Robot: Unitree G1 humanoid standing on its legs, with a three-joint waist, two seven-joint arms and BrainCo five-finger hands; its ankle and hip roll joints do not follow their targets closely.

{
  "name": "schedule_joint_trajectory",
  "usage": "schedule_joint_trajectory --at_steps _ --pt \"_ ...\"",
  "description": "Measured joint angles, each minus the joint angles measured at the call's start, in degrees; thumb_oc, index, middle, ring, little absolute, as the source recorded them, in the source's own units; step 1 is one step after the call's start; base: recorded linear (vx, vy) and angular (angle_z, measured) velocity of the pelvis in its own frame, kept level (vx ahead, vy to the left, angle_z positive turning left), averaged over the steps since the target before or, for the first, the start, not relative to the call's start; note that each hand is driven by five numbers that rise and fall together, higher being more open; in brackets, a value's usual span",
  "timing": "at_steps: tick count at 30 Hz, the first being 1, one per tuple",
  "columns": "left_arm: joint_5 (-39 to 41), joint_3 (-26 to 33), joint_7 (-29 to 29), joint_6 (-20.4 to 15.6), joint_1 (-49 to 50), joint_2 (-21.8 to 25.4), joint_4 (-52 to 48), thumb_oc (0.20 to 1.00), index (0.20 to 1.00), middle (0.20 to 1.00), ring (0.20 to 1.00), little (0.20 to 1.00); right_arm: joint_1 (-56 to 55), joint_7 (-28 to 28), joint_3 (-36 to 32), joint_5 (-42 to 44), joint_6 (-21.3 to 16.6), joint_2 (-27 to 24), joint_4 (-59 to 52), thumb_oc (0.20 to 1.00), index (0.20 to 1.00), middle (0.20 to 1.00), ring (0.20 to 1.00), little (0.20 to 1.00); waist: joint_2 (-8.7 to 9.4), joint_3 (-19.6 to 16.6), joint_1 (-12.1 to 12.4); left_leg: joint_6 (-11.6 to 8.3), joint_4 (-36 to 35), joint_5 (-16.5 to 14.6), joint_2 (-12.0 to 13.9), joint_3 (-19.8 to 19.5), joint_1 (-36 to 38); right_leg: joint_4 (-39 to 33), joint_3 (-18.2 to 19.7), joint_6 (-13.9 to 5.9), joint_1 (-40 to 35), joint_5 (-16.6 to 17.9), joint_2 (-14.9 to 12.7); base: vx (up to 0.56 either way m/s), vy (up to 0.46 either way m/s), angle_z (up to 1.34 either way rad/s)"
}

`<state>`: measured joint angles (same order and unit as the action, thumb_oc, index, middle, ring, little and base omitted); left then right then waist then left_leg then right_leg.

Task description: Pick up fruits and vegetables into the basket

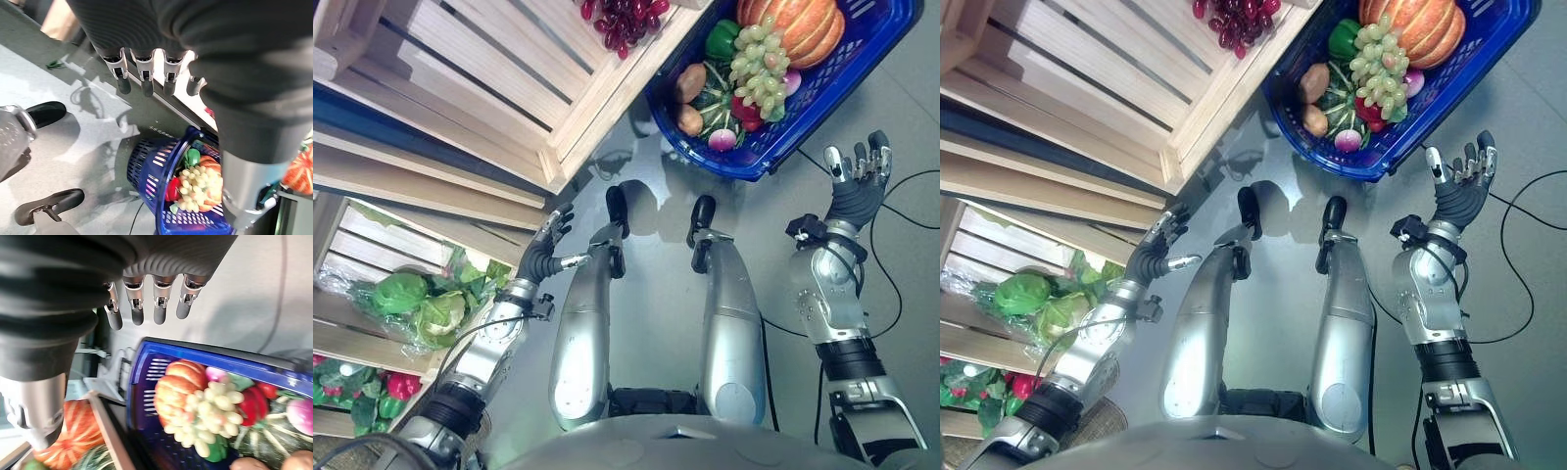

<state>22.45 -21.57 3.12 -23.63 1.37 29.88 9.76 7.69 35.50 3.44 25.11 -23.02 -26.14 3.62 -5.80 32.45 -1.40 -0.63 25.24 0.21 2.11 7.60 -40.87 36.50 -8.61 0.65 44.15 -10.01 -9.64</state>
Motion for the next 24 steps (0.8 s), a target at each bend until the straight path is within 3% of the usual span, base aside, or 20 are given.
schedule_joint_trajectory --at_steps 5,9,12,15,17,19,24 --pt "0.0 1.2 0.7 -2.2 0.8 0.0 -3.8 1.000 1.000 1.000 1.000 1.000 -2.8 0.2 0.4 -4.2 -1.3 -0.5 -2.2 1.000 1.000 1.000 1.000 1.000 0.69 0.0 -1.5 0.05 -1.7 0.1 0.3 0.4 4.4 -1.4 0.1 -0.41 -4.1 0.1 0.5 -0.01 0.013 -0.03" --pt "-0.9 4.9 4.8 -6.0 0.8 0.2 -8.0 1.000 1.000 1.000 1.000 1.000 -4.9 -1.0 1.6 -5.3 -1.0 -0.8 -2.7 1.000 1.000 1.000 1.000 1.000 1.17 -0.1 -2.0 -0.20 -2.5 -0.2 0.6 0.8 7.8 -2.1 0.3 -0.53 -7.3 -0.2 0.8 -0.02 0.005 -0.04" --pt "-11.0 9.2 13.9 -8.0 0.5 1.1 -12.1 1.000 1.000 1.000 1.000 1.000 -6.7 -3.7 1.9 -6.3 -0.5 -1.7 -3.8 1.000 1.000 1.000 1.000 1.000 1.19 0.0 -2.6 -0.30 -3.1 0.1 0.6 0.8 9.4 -2.5 0.2 -0.51 -8.7 -0.2 0.9 0.04 0.024 -0.01" --pt "-25.8 13.3 25.2 -7.5 -0.5 3.8 -14.8 1.000 1.000 1.000 1.000 1.000 -8.0 -7.0 2.0 -6.5 0.6 -2.0 -4.0 1.000 1.000 1.000 1.000 1.000 1.21 0.0 -2.9 -0.43 -3.6 0.1 0.6 1.0 11.3 -2.6 0.3 -0.27 -10.3 0.0 0.9 0.06 0.074 -0.02" --pt "-37.9 16.8 33.4 -3.9 -2.6 6.4 -15.9 1.000 1.000 1.000 1.000 1.000 -8.4 -10.0 2.1 -6.5 1.2 -2.2 -4.0 1.000 1.000 1.000 1.000 1.000 1.21 0.0 -3.1 -0.47 -3.7 0.0 0.5 1.9 12.7 -2.5 1.1 -0.34 -11.1 -0.1 0.9 0.09 0.148 -0.13" --pt "-45.6 19.0 38.0 0.4 -4.4 8.3 -15.7 1.000 1.000 1.000 1.000 1.000 -8.8 -11.9 2.3 -7.0 1.6 -2.4 -4.2 1.000 1.000 1.000 1.000 1.000 1.20 0.0 -3.7 -0.42 -3.8 -0.2 0.4 2.7 14.1 -2.5 1.7 -0.59 -12.0 -0.2 0.8 0.07 0.163 -0.15" --pt "-60.2 19.5 42.2 14.6 -7.8 19.4 -13.0 1.000 1.000 1.000 1.000 1.000 -10.8 -16.7 3.1 -7.2 2.9 -6.6 -6.5 1.000 1.000 1.000 1.000 1.000 1.09 -0.1 -6.3 -0.24 -4.1 -1.0 -0.2 5.1 16.1 -1.2 4.4 -1.19 -11.9 -0.6 0.3 0.11 0.181 -0.17"
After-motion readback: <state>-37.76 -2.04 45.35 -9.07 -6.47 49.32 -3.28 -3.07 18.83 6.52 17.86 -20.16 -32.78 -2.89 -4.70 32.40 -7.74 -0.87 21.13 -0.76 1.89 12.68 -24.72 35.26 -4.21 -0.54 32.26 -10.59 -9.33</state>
